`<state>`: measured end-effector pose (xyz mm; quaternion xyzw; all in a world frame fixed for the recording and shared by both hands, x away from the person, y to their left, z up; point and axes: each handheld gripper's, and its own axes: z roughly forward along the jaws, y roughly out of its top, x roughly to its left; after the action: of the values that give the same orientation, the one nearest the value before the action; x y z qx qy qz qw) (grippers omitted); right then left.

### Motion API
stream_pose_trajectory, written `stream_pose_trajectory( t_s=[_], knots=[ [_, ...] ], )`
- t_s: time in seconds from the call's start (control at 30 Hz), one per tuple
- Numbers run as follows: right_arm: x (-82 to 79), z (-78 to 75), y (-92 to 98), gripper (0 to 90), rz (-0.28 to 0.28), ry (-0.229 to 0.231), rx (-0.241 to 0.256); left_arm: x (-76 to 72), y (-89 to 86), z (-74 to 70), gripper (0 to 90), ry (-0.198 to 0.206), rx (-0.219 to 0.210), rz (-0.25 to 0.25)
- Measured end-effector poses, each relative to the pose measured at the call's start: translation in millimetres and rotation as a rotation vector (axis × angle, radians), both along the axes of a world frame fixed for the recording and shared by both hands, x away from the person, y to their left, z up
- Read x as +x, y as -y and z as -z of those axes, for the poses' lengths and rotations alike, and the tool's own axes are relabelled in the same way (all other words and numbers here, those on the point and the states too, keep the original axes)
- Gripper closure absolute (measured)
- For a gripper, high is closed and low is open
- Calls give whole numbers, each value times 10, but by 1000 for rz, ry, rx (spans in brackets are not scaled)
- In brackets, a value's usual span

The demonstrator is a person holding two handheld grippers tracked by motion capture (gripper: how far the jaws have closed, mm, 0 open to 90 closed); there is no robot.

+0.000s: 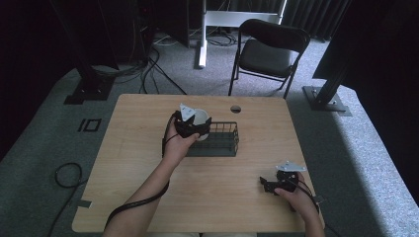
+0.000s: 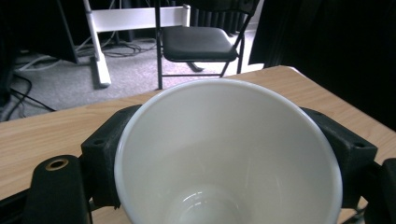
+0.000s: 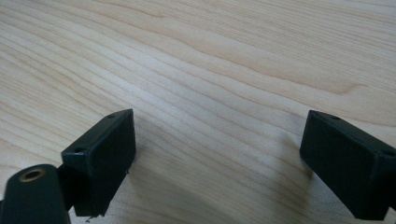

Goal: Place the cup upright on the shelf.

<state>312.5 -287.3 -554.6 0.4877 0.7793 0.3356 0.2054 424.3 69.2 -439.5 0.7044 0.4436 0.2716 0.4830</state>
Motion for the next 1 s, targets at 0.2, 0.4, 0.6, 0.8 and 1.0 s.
stream_pose_trajectory(
  t_s=[0.2, 0.4, 0.6, 0.8, 1.0],
  knots=[
    [0, 0, 0, 101, 0, 0, 0, 28, 34, 119, 205, -10, 18, 0],
    [0, 0, 0, 101, 0, 0, 0, 47, 77, 174, 204, -21, 21, 9],
    [0, 0, 1, 101, 0, 0, 1, 40, 118, 253, 204, -15, 51, 23],
    [0, 0, 1, 101, -1, 0, 0, 32, 128, 271, 203, -4, 55, 29],
    [0, 0, 1, 101, 0, 0, 0, 44, 112, 290, 148, -39, 79, 58]
  ],
)
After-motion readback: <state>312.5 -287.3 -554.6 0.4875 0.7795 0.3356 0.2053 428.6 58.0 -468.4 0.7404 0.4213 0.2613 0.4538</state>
